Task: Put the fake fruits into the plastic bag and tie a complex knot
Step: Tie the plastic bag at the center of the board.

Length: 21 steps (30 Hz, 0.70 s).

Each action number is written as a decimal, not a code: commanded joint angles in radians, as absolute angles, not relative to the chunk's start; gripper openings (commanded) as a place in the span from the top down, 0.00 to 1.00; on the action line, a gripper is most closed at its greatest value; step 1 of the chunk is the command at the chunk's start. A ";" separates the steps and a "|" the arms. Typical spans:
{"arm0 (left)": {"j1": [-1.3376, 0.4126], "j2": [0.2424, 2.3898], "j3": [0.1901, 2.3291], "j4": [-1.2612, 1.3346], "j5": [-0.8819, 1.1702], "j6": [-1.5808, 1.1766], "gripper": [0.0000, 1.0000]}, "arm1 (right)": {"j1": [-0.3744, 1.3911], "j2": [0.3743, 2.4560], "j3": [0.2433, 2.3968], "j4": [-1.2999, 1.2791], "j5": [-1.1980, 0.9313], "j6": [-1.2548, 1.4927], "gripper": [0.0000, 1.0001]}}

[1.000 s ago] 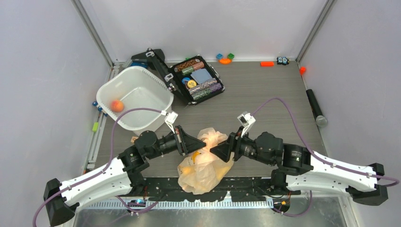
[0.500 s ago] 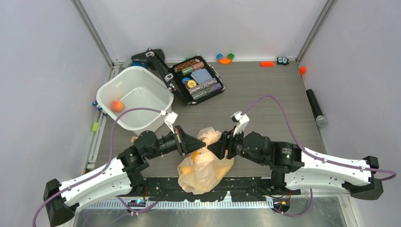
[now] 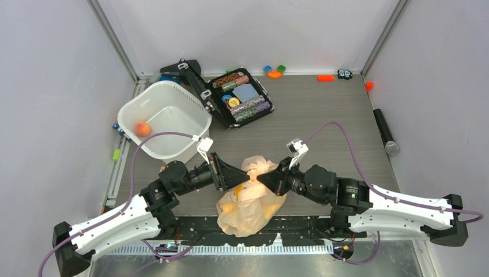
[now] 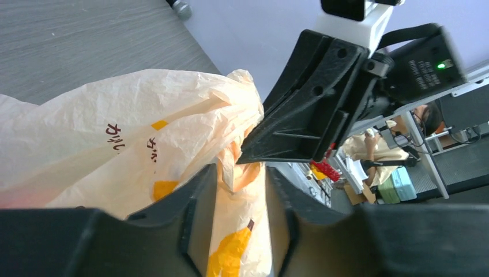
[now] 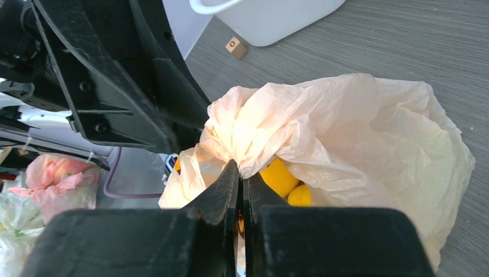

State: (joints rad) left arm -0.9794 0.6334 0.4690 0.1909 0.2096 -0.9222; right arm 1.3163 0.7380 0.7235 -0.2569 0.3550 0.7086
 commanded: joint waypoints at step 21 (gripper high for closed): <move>-0.953 0.668 0.488 0.284 0.249 -0.964 0.73 | 1.321 0.600 0.597 0.010 0.293 0.666 0.95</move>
